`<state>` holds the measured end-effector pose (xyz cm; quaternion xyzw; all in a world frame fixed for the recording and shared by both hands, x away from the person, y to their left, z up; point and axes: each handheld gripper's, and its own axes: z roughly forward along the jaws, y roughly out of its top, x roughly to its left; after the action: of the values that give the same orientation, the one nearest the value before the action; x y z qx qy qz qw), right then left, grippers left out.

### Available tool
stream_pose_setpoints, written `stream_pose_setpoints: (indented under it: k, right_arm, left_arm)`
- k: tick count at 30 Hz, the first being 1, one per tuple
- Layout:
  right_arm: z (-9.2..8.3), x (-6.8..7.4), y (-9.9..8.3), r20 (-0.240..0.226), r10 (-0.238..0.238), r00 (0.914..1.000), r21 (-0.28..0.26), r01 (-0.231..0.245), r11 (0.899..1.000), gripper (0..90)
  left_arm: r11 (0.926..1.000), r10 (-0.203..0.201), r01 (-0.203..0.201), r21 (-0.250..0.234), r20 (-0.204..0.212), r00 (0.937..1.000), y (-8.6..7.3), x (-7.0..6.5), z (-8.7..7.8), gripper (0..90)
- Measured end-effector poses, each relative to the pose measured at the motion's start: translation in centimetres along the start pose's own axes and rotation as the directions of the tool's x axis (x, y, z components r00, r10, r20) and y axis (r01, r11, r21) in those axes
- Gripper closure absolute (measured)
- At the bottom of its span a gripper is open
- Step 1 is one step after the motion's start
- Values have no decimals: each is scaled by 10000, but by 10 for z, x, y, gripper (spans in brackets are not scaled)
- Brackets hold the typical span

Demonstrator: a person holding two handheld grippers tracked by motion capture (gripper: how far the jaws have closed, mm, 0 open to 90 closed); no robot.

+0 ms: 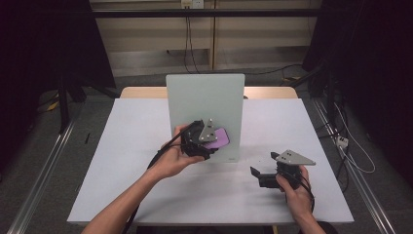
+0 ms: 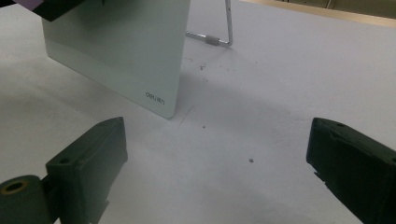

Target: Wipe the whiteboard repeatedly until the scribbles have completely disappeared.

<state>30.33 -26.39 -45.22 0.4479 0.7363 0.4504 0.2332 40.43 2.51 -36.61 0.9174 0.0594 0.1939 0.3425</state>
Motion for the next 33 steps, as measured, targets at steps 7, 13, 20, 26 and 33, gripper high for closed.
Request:
stream_pose_setpoints:
  k: [7,13,20,26,33]
  right_arm:
    - [0,0,0,-13,10,10000,4,-10,10000,50]
    - [0,0,0,-10,30,10000,14,-30,10000,50]
    - [1,1,0,9,15,10000,12,-15,10000,50]
    - [1,1,0,6,13,10000,20,-13,10000,50]
    - [0,1,0,16,18,10000,4,-18,10000,50]
  left_arm:
    - [9987,-294,257,-441,-870,9958,6,22,-29,410]
    - [9919,-820,686,-1073,-1261,9886,4,45,-53,410]
    - [9942,-548,424,-991,-1259,9905,-3,40,-49,409]
    - [9963,-315,242,-830,-877,9957,-13,28,-37,409]
    - [9995,-16,4,-313,-363,9993,-28,9,-21,409]
